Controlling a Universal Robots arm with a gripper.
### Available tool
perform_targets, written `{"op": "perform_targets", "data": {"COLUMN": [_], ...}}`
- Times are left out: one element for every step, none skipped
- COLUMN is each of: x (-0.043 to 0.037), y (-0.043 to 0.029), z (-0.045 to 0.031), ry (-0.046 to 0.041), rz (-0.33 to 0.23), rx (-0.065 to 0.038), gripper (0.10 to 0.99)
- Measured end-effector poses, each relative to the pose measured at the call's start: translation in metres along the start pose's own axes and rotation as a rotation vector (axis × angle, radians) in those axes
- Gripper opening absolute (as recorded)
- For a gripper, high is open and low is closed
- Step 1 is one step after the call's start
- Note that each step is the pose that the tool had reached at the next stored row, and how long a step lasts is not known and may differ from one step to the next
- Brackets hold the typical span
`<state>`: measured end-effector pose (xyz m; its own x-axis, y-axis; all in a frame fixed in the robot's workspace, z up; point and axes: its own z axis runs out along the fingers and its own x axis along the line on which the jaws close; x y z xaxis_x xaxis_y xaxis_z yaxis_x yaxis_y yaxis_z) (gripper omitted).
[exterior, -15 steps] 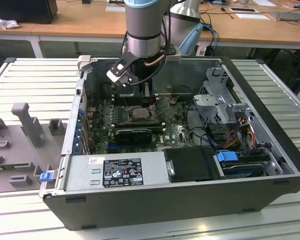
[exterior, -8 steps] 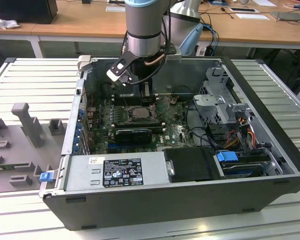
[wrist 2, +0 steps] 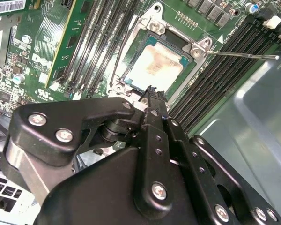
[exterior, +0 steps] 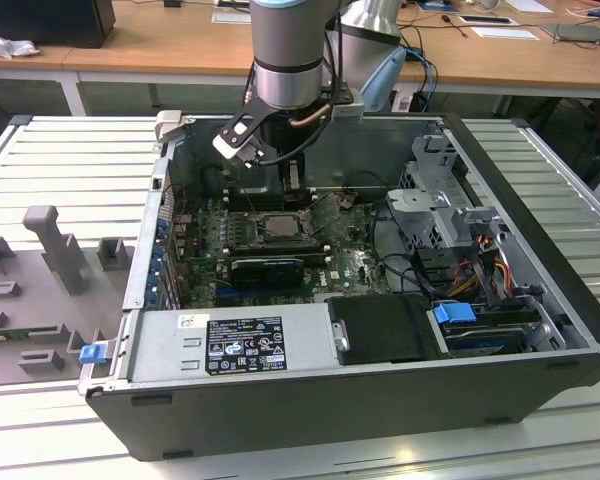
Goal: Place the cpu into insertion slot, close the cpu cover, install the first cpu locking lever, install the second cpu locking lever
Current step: 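Close the cpu cover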
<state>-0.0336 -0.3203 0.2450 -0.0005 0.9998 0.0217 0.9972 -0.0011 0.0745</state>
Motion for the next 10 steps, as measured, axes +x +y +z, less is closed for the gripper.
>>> {"op": "perform_targets", "data": {"x": [0.0, 0.0, 0.0, 0.0, 0.0, 0.0, 0.0, 0.0, 0.0001, 0.0001], "y": [0.0, 0.0, 0.0001, 0.0001, 0.0001, 0.0001, 0.0002, 0.0002, 0.0003, 0.0003], "z": [-0.0003, -0.0006, -0.0009, -0.0012, -0.0016, -0.0019, -0.0023, -0.0028, -0.0039, -0.0047], "ry": [0.0001, -0.0001, 0.0, -0.0001, 0.0, 0.0, -0.0001, -0.0003, -0.0001, -0.0001], "rz": [0.0, 0.0, 0.0, 0.0, 0.0, 0.0, 0.0, 0.0, 0.0, 0.0], "rx": [0.0, 0.0, 0.0, 0.0, 0.0, 0.0, 0.0, 0.0, 0.0, 0.0], "gripper": [0.106, 0.106, 0.106, 0.106, 0.106, 0.106, 0.106, 0.106, 0.106, 0.106]}}
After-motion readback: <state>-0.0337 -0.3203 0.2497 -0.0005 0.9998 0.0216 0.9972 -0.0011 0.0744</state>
